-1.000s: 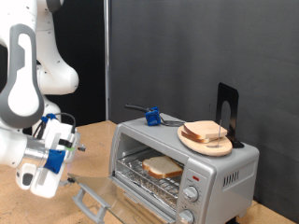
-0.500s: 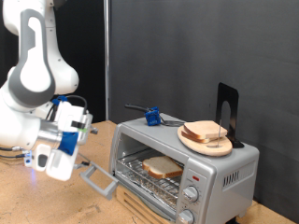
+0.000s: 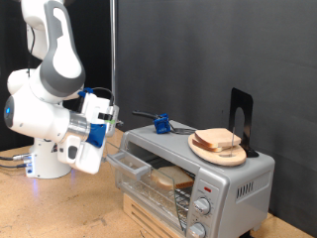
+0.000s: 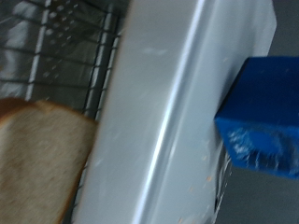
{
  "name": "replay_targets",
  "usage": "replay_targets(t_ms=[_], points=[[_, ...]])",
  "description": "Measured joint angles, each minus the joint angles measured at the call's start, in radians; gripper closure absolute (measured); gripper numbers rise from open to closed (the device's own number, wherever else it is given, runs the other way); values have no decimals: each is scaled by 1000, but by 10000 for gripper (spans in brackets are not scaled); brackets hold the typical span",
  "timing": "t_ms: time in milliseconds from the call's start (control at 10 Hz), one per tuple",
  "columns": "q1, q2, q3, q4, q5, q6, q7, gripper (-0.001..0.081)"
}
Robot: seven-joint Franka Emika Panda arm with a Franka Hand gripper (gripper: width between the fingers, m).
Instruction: Make a piece of toast with the oven
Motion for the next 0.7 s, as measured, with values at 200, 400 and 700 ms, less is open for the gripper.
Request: replay_targets(t_ms=[200, 400, 700], points=[[6, -48, 18, -47, 18, 14, 5, -3], [-1, -90, 13, -87, 15, 33, 29, -3], [-75, -135, -51, -124, -17, 43, 26, -3]])
